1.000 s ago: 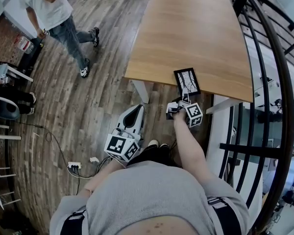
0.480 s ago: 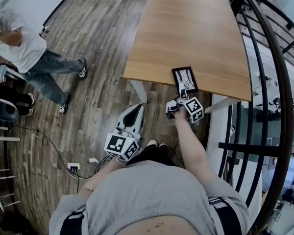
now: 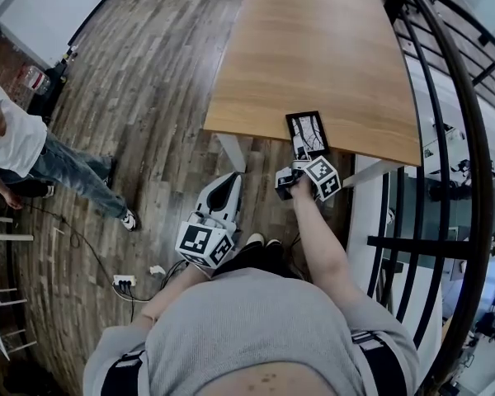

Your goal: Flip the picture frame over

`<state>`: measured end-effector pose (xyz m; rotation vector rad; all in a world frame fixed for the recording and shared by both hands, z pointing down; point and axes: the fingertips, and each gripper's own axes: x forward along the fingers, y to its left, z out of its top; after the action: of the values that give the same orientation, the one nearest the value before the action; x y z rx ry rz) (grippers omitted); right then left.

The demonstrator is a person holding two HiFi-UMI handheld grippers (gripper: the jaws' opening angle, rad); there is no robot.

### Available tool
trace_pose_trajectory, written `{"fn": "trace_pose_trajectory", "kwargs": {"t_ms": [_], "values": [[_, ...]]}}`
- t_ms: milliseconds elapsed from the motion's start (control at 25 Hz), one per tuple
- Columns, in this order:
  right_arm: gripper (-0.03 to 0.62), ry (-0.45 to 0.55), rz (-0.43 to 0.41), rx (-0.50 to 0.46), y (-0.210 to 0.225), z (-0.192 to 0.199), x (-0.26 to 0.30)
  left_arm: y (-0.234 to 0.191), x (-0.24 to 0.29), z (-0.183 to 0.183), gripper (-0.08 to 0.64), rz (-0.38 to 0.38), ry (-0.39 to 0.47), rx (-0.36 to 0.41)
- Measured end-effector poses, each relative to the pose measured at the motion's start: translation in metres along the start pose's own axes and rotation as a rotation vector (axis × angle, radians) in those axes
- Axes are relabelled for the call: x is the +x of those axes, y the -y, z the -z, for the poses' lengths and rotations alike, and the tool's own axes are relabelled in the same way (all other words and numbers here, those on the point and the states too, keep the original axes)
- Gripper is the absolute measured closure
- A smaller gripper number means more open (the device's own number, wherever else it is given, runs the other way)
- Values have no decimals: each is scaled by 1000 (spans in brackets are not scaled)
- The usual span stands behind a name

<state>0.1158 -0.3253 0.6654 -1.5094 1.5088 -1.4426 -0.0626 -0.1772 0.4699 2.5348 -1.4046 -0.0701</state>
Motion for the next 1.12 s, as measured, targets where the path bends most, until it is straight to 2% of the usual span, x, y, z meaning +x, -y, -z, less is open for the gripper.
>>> {"fn": "trace_pose_trajectory", "kwargs": {"t_ms": [440,600,720,840,960,1120], "values": [[310,-42,-20,-12,8,9,-19,1,7,5,554,9,-7,-1],[310,-73,-44,-90,-4,13,-55,0,13,2,554,12,0,-4],[311,-61,-78,-224,-34,4,-85,3,20,-2,554,25,13,-9],[313,21,-164,-385,-86,-15,-114,10,28,-8,554,50,32,-14],[314,116,-277,-587,-149,-29,-143,23,37,-21,554,85,64,-9],[335,227,-364,-862,-216,-31,-181,37,47,-42,554,128,108,-7]]}}
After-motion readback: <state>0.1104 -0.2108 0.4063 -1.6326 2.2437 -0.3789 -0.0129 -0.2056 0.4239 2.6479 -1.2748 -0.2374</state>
